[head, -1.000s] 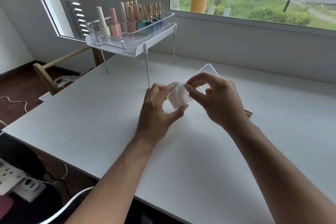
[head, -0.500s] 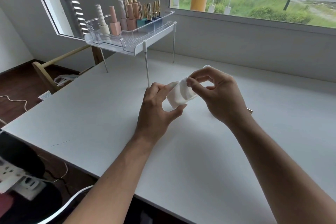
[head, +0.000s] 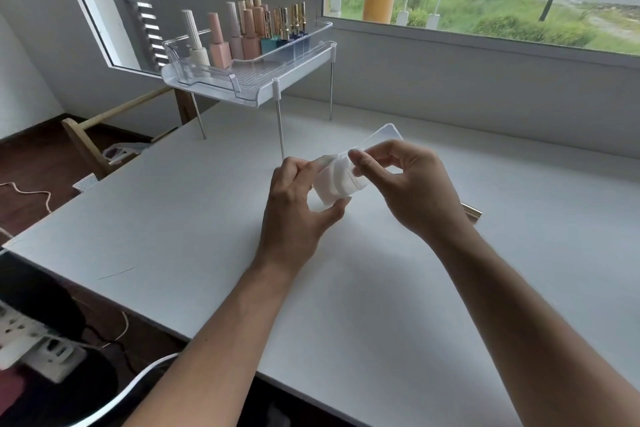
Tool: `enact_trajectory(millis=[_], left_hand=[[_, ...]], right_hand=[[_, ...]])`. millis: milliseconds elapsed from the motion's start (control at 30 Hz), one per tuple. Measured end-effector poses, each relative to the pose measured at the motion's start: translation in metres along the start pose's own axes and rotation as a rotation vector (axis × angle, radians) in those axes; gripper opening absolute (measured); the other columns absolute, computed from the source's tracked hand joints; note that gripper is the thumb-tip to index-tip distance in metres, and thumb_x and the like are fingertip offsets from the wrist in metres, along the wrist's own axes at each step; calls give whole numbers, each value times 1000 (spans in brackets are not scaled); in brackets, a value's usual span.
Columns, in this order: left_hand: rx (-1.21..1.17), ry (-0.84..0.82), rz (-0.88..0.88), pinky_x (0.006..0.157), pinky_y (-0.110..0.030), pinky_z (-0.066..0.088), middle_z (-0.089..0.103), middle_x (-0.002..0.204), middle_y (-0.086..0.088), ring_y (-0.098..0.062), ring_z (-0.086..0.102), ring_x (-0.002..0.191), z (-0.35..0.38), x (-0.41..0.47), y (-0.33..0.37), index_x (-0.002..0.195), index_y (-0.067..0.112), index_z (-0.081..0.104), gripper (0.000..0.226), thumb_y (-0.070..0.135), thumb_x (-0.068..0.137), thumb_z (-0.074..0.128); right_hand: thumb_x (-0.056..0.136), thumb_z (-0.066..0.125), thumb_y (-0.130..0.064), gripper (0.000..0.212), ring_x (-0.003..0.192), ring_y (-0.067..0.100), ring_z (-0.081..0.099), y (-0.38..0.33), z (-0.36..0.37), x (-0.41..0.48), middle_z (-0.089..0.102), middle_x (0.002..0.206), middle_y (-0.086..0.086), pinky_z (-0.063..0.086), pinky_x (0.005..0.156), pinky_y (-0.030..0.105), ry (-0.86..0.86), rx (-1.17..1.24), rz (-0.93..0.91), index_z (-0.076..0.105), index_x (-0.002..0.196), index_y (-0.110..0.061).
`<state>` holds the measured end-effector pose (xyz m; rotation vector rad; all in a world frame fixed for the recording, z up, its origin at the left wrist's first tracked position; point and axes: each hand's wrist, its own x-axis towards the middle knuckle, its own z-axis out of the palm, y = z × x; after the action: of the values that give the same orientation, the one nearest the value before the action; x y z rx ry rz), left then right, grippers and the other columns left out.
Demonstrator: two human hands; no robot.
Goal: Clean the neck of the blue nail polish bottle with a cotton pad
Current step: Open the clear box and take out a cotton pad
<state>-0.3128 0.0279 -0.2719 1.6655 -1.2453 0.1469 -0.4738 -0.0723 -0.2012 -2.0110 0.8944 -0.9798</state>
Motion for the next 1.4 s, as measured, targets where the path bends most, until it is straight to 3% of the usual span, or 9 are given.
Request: enact_trajectory(millis=[200, 333, 567, 733, 833, 933, 1067, 1233, 1400], left_hand=[[1, 6, 3, 89, -27, 49, 57, 118, 0, -22, 57, 106, 0, 0, 1, 147, 26, 71, 62, 27, 88, 93], [2, 9, -1, 89, -28, 49, 57, 119, 0, -23, 57, 107, 0, 0, 1, 146, 25, 71, 62, 27, 89, 93], [-2, 2, -10, 89, -30, 52, 56, 120, 3, -23, 59, 108, -1, 0, 2, 146, 25, 71, 61, 28, 88, 93], [-11, -11, -23, 89, -27, 51, 56, 119, 4, -21, 58, 107, 0, 0, 2, 145, 27, 71, 60, 29, 89, 92], [-9, -11, -23, 89, -31, 53, 57, 121, 2, -23, 59, 109, 0, 0, 2, 144, 26, 71, 60, 28, 88, 92], [-4, -6, -24, 90, -33, 55, 57, 121, 1, -24, 59, 109, 0, 0, 2, 145, 26, 70, 61, 28, 88, 92], [5, -4, -20, 90, -34, 56, 57, 121, 1, -23, 58, 109, 0, 0, 2, 145, 27, 70, 60, 29, 89, 92], [4, -13, -23, 91, -34, 56, 57, 122, 2, -22, 58, 110, -1, 0, 2, 145, 28, 70, 59, 32, 90, 91], [2, -16, -25, 89, -32, 55, 57, 122, 3, -22, 58, 110, -1, -1, 2, 145, 30, 69, 59, 33, 90, 90]], right_hand=[[100, 77, -54, 34, 67, -13, 66, -5, 3, 3, 81, 81, -14, 39, 56, 4, -9, -20, 72, 85, 88, -23], [99, 77, -54, 33, 71, -8, 68, -4, 6, 3, 83, 85, -12, 40, 56, 4, -19, -26, 96, 85, 90, -23], [101, 77, -36, 17, 81, -4, 71, -4, 3, 3, 85, 93, -10, 43, 59, 4, -14, -14, 116, 85, 93, -24], [99, 75, -35, 17, 64, -7, 63, -4, 4, 3, 84, 92, -8, 39, 50, 7, -14, -23, 135, 84, 89, -24], [101, 75, -40, 21, 67, -7, 65, -4, 5, 4, 85, 91, -9, 40, 52, 7, -11, -5, 139, 84, 89, -26], [101, 77, -49, 29, 57, -9, 62, -7, 5, 3, 85, 89, -9, 38, 48, 6, -23, 11, 141, 85, 92, -24], [102, 77, -47, 28, 52, -8, 61, -9, 6, 3, 86, 90, -7, 36, 45, 6, -35, 13, 153, 87, 95, -22], [100, 76, -43, 22, 60, -3, 62, -12, 10, 3, 86, 90, -10, 40, 56, 26, -48, 21, 198, 86, 91, -26], [101, 75, -37, 21, 41, -2, 53, -16, 10, 2, 86, 94, -3, 37, 53, 26, -69, 55, 225, 85, 93, -21]])
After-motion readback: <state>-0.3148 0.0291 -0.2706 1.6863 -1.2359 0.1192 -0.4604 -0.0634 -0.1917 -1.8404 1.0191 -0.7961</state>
